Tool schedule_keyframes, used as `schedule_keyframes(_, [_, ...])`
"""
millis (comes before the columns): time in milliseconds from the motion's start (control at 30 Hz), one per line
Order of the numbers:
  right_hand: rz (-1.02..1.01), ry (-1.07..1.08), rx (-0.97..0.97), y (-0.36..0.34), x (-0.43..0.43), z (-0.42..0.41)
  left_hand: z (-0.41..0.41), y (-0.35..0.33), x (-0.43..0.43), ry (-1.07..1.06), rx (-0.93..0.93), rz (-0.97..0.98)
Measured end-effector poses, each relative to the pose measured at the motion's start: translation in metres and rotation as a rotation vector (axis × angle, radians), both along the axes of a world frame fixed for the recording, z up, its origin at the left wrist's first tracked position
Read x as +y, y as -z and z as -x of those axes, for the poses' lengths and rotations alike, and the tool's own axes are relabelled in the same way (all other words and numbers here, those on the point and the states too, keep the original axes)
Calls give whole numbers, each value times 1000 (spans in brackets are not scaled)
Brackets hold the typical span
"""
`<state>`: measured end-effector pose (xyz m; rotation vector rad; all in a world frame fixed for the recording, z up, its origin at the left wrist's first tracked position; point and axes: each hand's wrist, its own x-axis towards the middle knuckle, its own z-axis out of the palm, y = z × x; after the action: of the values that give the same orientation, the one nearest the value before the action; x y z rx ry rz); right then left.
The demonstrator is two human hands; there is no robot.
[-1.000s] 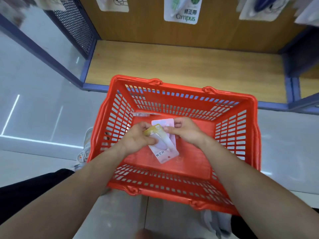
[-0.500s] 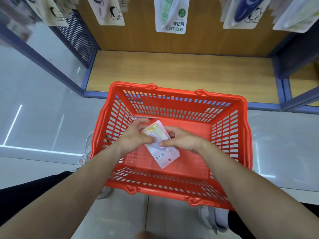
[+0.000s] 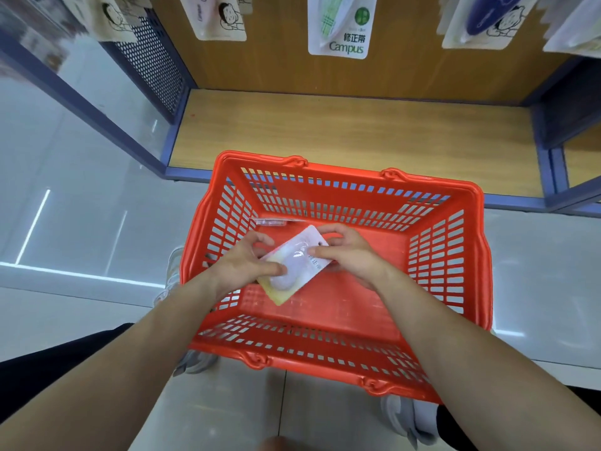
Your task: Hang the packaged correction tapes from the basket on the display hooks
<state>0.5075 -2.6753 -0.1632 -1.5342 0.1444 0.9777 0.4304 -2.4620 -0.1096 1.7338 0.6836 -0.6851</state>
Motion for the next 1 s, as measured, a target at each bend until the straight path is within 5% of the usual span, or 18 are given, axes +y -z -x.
schedule_keyframes(167, [-31, -18, -48, -1, 25, -11, -2, -12, 1, 163, -12, -70])
schedule_keyframes(500, [159, -149, -148, 34, 74, -36, -15, -95, 71, 39, -189, -482])
schedule_keyframes(1000, [378, -273, -469, 47, 95, -50, 18, -72, 100, -185, -188, -391])
